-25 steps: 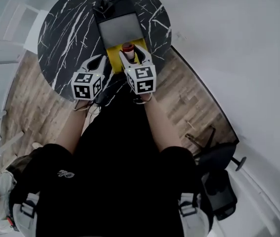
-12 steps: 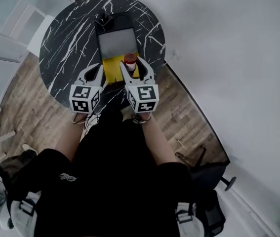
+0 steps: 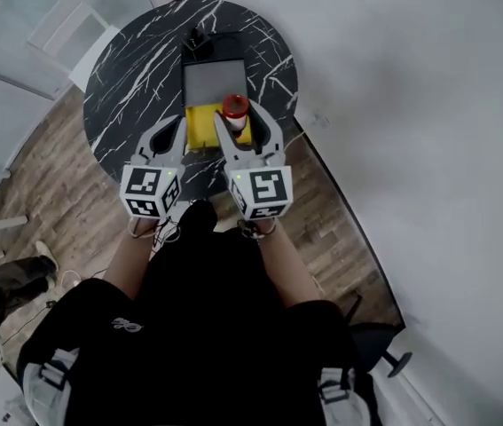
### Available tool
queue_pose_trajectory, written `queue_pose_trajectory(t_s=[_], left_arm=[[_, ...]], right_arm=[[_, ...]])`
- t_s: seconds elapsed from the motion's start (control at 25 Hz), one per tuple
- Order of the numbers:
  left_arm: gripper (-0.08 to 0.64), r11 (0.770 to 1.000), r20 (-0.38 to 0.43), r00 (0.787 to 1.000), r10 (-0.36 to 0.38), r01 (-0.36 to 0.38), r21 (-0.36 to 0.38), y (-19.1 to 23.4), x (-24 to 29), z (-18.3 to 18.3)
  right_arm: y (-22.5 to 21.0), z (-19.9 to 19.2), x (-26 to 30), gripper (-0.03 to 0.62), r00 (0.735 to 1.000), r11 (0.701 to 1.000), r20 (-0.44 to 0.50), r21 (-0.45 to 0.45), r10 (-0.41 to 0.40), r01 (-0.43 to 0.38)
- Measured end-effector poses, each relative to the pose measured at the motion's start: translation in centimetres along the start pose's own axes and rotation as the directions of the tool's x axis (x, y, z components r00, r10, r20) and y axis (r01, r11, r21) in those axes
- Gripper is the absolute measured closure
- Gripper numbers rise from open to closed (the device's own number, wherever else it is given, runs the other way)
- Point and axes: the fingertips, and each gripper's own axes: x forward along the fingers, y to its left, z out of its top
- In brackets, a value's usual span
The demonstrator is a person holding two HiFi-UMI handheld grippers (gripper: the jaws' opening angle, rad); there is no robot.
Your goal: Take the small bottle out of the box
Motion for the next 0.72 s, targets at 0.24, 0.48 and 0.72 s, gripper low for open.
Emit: queue_pose_trajectory(t_s=[0.24,0.48,0.72], left_arm=[[0.561,0.998,0.105,0.993,0.055,-0.059,0.035,-1.2,-2.4,4.2],[0.561,0.995,0.164,0.983,0.078,-0.088,0.055,-1.3,-4.0,6.6],[0.561,0.993,0.193,0.976,0.099,-0.108,0.039,-0.8,-5.5,7.6]], right_arm=[[0.6,4.9,-2.0,0.382,0.994,0.999,0.108,-0.02,0.031,-0.029],[0.9,8.3,-3.5,0.382,0.985,0.995,0.168,-0.1,0.026,-0.01],[0.5,9.3,-4.5,0.382,0.986,0.994,0.168,-0.108,-0.001,0.02]])
